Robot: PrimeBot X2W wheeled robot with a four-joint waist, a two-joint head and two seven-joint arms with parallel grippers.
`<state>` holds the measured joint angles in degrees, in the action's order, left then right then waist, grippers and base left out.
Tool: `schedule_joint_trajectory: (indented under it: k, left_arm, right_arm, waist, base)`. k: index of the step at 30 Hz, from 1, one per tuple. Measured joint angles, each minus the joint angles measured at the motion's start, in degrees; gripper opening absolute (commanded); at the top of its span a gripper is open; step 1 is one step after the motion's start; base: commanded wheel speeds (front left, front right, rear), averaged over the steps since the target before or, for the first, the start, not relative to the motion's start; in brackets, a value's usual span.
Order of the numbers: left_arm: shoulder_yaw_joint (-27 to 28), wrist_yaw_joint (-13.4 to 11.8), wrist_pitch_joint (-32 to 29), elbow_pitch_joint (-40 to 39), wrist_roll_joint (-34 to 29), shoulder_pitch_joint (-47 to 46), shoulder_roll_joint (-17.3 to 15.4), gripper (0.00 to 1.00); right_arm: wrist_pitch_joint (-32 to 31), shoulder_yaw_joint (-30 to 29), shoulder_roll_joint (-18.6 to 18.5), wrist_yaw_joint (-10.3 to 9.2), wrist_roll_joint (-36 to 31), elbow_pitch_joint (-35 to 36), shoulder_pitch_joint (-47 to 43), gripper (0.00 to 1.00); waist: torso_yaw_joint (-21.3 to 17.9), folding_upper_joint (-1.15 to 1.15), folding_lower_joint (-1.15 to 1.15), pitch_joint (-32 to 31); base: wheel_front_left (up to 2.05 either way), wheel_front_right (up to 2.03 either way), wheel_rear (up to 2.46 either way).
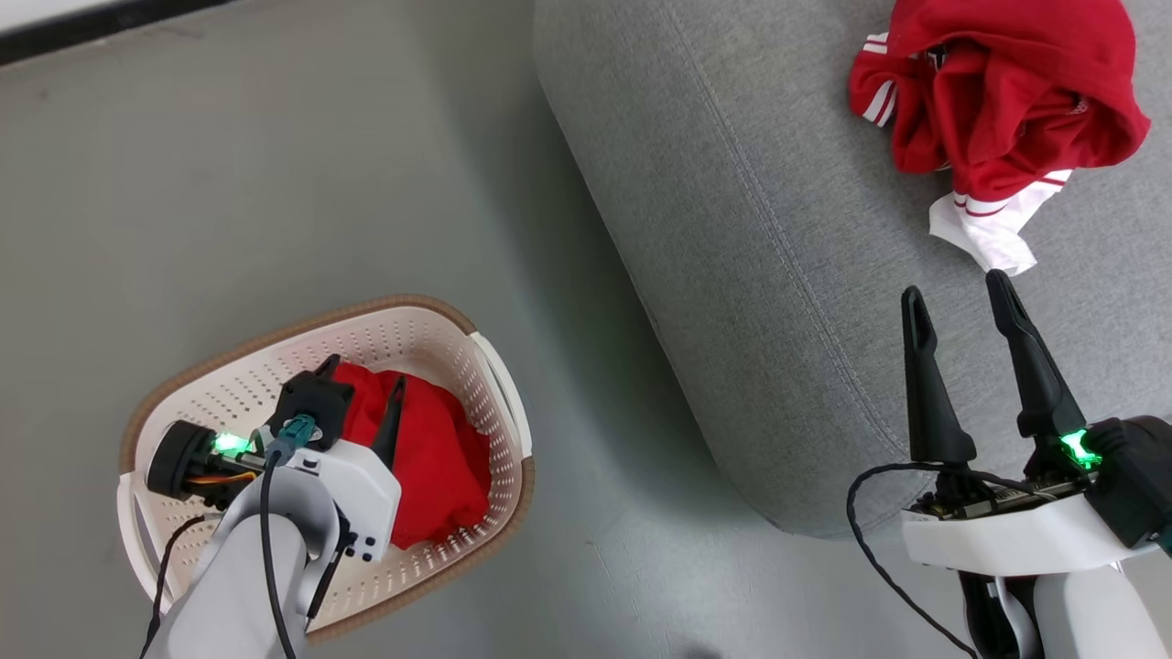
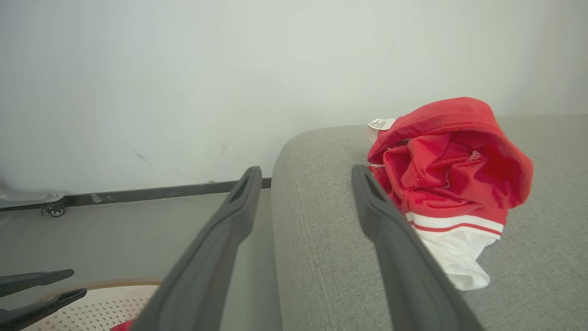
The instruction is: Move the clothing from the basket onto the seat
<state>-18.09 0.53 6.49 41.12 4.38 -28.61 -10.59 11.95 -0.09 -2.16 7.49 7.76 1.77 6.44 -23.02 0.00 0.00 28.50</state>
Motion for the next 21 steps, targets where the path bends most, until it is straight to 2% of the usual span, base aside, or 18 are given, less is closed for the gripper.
schedule_joint_trajectory:
  k: [13, 21]
  left_arm:
    - [-0.82, -0.02, -1.04, 4.57, -1.54, -3.15, -0.13, 1.00]
    - [-1.09, -0.02, -2.03, 7.80, -1.89, -4.36, -1.29, 1.00]
  right_arm:
    - [1.16, 0.36, 0.00, 0.00, 1.42, -0.49, 3.50, 1.00]
    - [1.74, 0.62, 0.00, 0.00, 2.01, -1.09, 4.52, 1.00]
  waist:
    - [-0.80, 0.00, 0.00, 5.17]
    - [-1.61, 0.00, 0.00, 7.95]
  base:
    - [0.00, 0.00, 0.00]
    - [0.00, 0.00, 0.00]
